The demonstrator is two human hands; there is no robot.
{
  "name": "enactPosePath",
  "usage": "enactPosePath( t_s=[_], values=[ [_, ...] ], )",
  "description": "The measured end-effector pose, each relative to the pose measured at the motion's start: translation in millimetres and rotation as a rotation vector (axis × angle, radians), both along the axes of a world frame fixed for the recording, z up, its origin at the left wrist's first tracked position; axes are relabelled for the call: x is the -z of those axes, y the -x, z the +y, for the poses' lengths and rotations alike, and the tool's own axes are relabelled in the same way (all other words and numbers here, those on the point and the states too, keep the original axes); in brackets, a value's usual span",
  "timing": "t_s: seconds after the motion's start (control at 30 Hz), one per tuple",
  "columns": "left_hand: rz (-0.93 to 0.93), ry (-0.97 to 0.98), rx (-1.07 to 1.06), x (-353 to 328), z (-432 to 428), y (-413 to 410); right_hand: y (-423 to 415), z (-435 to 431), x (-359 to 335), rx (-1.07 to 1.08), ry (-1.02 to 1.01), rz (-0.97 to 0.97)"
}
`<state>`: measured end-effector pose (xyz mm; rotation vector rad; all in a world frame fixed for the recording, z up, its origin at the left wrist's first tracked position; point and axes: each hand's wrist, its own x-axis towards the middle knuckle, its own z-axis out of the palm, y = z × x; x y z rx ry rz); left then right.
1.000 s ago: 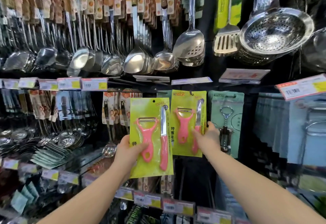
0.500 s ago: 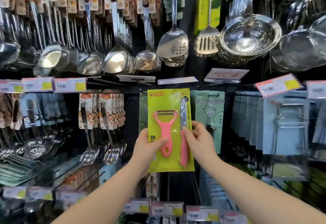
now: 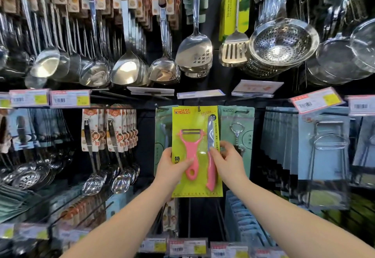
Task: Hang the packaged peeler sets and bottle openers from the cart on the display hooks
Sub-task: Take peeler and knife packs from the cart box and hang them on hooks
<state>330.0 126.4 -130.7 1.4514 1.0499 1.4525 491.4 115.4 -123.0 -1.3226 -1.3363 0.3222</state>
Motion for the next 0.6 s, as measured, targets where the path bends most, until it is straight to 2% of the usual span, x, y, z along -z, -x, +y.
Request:
enactPosePath(
  t_s=[0.17,0.43,0.6],
  values=[
    [0.150,-0.026,-0.145,-3.4,12.1,-5.2,-3.2,19.1,-1.3,0.044,0.054,-0.078],
    [0.264,-0.050,-0.207,-9.7,29.5,-9.8,-8.5,40.8,-12.1,0.056,0.172,-0.136],
    [0.383,-0.117,-0.222,-10.1,30.8,-1.9,-6.7,26.9,-19.0,0.085,0.209,-0.238]
  ],
)
